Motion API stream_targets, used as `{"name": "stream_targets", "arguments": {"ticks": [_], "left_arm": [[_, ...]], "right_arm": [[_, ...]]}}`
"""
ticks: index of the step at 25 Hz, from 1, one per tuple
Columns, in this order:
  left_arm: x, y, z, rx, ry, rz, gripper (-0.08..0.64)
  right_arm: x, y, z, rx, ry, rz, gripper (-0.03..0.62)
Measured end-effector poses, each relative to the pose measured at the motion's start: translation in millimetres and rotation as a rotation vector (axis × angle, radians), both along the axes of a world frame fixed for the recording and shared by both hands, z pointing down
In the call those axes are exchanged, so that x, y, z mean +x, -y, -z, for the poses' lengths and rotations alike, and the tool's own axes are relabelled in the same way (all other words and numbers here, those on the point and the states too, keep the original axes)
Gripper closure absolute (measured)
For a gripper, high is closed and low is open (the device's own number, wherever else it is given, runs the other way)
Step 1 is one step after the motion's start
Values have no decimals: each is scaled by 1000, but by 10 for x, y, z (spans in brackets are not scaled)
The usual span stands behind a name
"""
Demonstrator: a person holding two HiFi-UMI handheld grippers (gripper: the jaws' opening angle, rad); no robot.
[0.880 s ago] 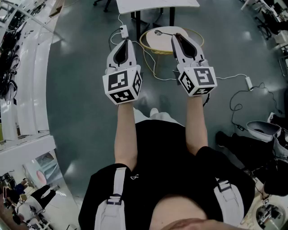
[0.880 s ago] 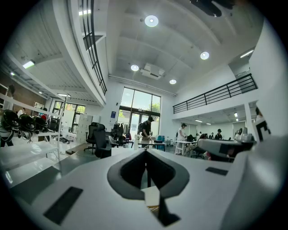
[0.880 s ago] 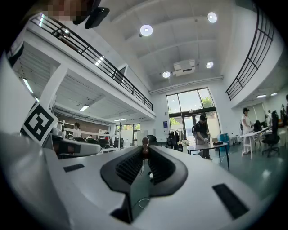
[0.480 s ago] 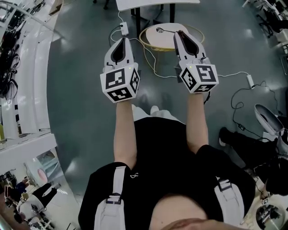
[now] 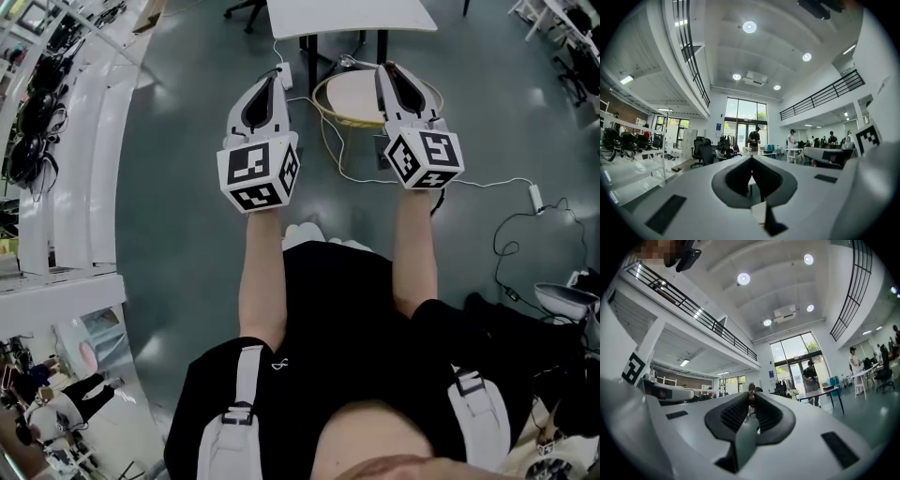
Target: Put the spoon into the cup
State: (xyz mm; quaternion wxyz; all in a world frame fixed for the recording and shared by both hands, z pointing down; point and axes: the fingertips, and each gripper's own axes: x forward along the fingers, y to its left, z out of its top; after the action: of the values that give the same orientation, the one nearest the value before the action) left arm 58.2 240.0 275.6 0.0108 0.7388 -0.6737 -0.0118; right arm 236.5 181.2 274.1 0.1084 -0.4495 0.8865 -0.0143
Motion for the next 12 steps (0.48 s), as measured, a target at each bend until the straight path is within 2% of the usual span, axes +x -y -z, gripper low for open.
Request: {"name": "stream_targets", "arguments": {"ticks": [4,12], "left_arm": [[-172,27,20,12,-5,37,548],[-317,245,255,91,2,33,548]], "right_arm": [[-164,67,49,24,-7,36,548],[-206,291,306,102,-4,23,548]]}}
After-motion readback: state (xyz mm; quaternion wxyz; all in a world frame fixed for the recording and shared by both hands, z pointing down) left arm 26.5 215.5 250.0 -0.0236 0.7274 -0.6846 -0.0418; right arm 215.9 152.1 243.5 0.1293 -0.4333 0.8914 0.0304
